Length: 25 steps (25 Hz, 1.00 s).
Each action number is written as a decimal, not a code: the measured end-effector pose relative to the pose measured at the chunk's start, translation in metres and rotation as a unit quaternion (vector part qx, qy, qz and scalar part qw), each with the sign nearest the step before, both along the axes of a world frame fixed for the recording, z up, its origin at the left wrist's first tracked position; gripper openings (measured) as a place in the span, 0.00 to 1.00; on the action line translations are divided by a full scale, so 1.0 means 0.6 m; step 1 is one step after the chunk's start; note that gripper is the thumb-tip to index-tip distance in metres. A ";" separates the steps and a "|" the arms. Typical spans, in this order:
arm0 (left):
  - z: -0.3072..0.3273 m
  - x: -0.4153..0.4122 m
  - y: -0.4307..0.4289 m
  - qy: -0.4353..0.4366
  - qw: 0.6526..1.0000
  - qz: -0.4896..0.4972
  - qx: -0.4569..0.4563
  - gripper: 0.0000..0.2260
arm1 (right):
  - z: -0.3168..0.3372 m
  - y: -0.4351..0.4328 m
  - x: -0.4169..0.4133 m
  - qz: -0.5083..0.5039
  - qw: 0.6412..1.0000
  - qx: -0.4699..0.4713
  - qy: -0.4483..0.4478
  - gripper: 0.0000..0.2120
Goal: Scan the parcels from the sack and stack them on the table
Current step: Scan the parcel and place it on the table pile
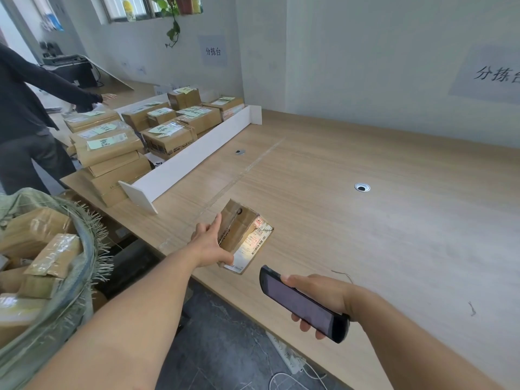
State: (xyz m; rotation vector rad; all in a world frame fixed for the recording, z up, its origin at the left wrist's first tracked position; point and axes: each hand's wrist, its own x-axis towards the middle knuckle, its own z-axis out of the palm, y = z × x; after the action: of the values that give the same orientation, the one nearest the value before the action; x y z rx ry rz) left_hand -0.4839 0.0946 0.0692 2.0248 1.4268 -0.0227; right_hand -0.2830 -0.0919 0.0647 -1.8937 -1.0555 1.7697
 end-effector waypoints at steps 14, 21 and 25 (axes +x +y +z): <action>0.032 -0.024 0.002 0.061 0.998 -0.002 0.012 0.50 | -0.004 0.001 0.004 0.042 0.994 0.023 -0.095 0.36; 0.046 -0.036 0.008 0.088 0.996 0.010 0.028 0.48 | 0.000 0.011 -0.004 0.090 0.991 0.007 -0.103 0.31; 0.051 -0.047 0.014 0.083 0.996 0.017 0.024 0.49 | 0.000 0.017 -0.006 0.117 0.988 -0.003 -0.097 0.28</action>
State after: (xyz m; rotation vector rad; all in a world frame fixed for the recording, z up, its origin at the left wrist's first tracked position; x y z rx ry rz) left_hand -0.5118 0.1031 0.0999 2.0765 1.5778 -0.1454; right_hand -0.2866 -0.0814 0.0649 -2.0510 -1.3937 1.7350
